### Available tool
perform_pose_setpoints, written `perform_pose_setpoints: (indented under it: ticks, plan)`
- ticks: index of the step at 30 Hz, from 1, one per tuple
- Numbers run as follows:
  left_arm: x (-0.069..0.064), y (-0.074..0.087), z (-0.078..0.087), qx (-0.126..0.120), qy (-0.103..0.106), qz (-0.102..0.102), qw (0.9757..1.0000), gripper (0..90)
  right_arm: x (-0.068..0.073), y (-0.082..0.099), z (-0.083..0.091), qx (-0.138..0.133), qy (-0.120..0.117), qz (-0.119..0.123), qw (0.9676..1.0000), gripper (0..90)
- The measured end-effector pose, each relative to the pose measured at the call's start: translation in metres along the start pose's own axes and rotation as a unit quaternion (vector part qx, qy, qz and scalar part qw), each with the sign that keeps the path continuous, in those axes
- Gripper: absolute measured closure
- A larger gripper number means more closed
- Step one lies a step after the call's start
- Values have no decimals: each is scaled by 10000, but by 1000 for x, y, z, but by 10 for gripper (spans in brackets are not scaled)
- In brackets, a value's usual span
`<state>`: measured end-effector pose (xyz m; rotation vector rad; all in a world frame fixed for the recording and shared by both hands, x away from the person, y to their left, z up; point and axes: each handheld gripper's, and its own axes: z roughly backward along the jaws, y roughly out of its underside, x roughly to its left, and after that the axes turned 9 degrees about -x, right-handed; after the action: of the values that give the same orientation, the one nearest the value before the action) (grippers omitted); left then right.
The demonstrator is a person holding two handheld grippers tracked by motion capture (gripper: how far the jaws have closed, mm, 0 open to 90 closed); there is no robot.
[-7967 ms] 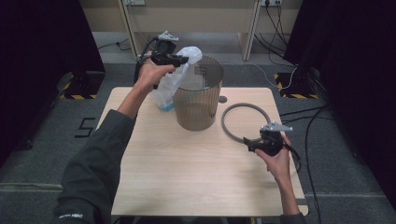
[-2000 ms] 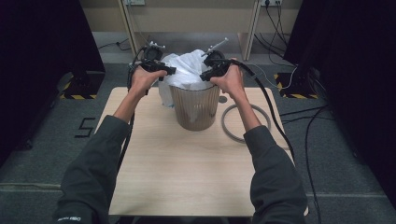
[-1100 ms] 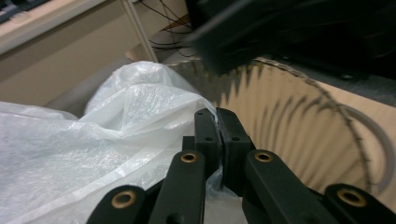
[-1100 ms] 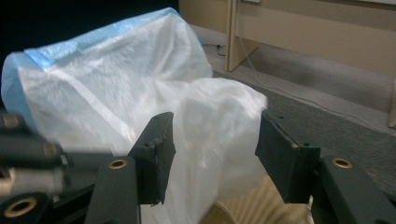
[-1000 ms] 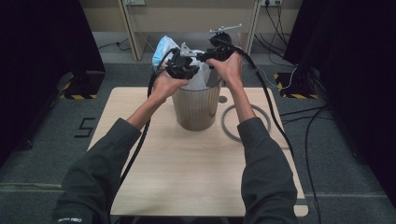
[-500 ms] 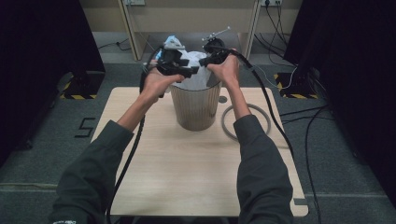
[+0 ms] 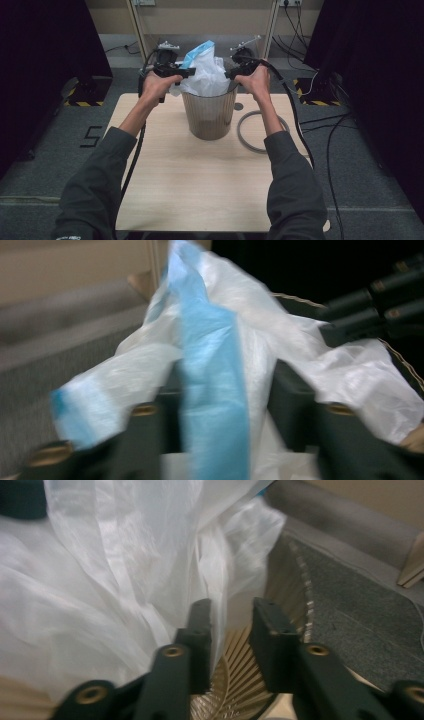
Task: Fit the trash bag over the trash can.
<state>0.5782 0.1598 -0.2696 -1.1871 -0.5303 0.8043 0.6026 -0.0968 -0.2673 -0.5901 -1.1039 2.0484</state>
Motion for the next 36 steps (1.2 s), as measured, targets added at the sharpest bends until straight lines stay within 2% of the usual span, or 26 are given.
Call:
perform_pose_setpoints:
  ticks: [1,2,3,5,8,12,15,18,20,21,22,24,25,26,27,30,32,33,36]
  plan:
    - [-5,0,-2,-16,-5,-129,9999,749,-1,-2,3,-90,30,-55,9999,633]
    - [-11,-1,-3,-14,-23,-274,9996,780,-1,-4,5,-222,57,-150,9996,582]
    - [-17,-1,-5,6,-10,-422,9991,801,-2,-7,8,-378,73,-239,9990,569]
    - [-31,-2,-7,37,62,-670,9977,815,-2,-16,15,-575,60,-319,9978,538]
    - [-49,-1,-11,123,221,-923,9954,816,1,-28,21,-752,-4,-455,9961,501]
    - [-63,0,-15,140,309,-1075,9936,815,11,-42,22,-932,-219,-625,9934,447]
    - [-67,1,-17,155,369,-1147,9926,807,22,-51,18,-1014,-336,-627,9923,420]
    - [-67,2,-16,133,417,-1089,9931,800,30,-58,8,-923,-450,-613,9928,421]
    - [-66,2,-14,98,435,-1043,9935,792,34,-60,-1,-749,-543,-525,9943,482]
    - [-65,2,-13,91,440,-1041,9936,789,35,-59,-5,-665,-533,-437,9954,549]
    - [-65,1,-12,113,446,-1061,9933,782,36,-58,-8,-556,-541,-306,9965,660]
    - [-63,0,-10,63,467,-1004,9938,756,36,-55,-11,-396,-504,-176,9978,792]
    - [-61,-1,-7,35,484,-884,9949,712,35,-54,-12,-318,-428,-58,9986,853]
    - [-59,-2,-5,6,473,-737,9962,605,32,-52,-11,-218,-286,35,9993,896]
    - [-58,-3,-3,-19,476,-653,9967,489,28,-50,-9,-170,-144,27,9997,900]
    - [-49,-8,9,-190,450,-495,9976,362,14,-43,-1,-142,60,25,9999,900]
    - [-40,-10,17,-324,405,-501,9974,329,1,-34,9,-142,119,-56,9998,900]
    - [-34,-11,20,-371,417,-435,9975,307,-5,-29,13,-142,181,-95,9997,900]
    - [-15,-8,23,-309,302,-277,9987,298,-23,-13,23,-159,274,-284,9991,900]
